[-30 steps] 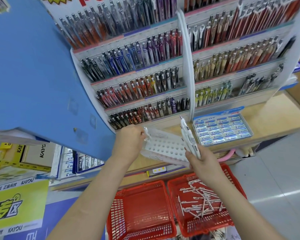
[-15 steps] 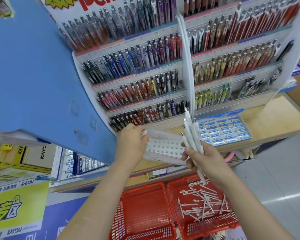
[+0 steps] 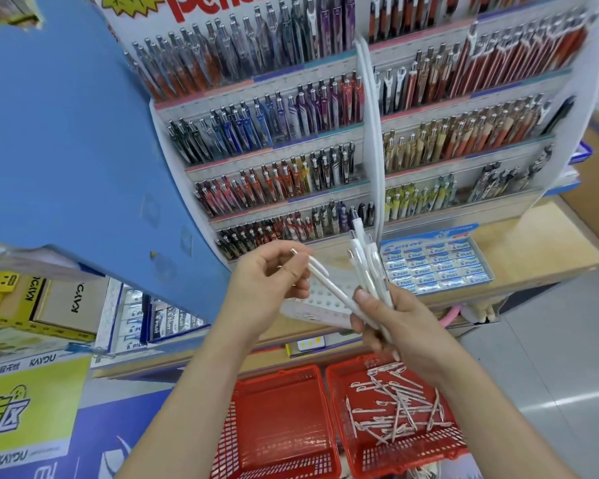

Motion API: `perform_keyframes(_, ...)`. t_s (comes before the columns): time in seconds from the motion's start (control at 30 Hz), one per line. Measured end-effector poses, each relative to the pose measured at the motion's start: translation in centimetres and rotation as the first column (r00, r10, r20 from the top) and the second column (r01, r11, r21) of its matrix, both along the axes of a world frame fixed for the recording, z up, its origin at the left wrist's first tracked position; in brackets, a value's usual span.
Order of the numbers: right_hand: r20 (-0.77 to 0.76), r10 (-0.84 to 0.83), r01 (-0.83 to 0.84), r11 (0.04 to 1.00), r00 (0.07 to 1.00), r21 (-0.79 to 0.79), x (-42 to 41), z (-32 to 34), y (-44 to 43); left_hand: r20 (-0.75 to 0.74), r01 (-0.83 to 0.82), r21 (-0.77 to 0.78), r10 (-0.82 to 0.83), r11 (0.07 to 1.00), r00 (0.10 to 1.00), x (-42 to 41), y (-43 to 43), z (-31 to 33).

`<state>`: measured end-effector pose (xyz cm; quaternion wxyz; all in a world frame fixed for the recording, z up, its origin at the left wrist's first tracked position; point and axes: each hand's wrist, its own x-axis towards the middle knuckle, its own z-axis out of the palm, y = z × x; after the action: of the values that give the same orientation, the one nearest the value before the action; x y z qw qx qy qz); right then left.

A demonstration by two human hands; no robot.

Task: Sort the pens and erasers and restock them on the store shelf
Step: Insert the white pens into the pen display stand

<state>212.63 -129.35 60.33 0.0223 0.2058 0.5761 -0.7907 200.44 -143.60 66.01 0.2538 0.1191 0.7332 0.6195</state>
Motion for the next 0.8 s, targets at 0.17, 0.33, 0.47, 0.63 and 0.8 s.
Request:
perform_keyframes(0.17,-0.083,-0.046,0.060,0.982,0.996,0.178,-0.8,-1.1,-0.9,0.013,-0.095,-0.041,0.095,0.995,0.995,-0.3,-0.6,0.3)
perform_keyframes(0.33,-0.095,-0.058,0.089,0.923,0.994,0.374,-1.6,-2.2,-1.4,-0.069,-0.221,-0.105,0.214,0.970,0.974,-1.0,-1.5,0.5)
perform_keyframes(0.47,-0.023,-0.109,0.105,0.850,0.994,0.516,-1.7,-4.3,-0.7,-0.402,-0.297,-0.291,0.166,0.909,0.901,-2.2,-2.7,0.2)
perform_keyframes(0.63,0.076,-0.082,0.003,0.698,0.994,0.716,-0.7,-6.5,0.3,-0.617,-0.285,-0.509,-0.114,0.812,0.779,-2.3,-2.6,-1.1)
perform_keyframes(0.8,0.062,-0.002,-0.049,0.586,0.998,0.808,-0.3,-7.2,0.4,-0.618,-0.258,-0.553,-0.183,0.792,0.765,-2.8,-2.2,-3.6)
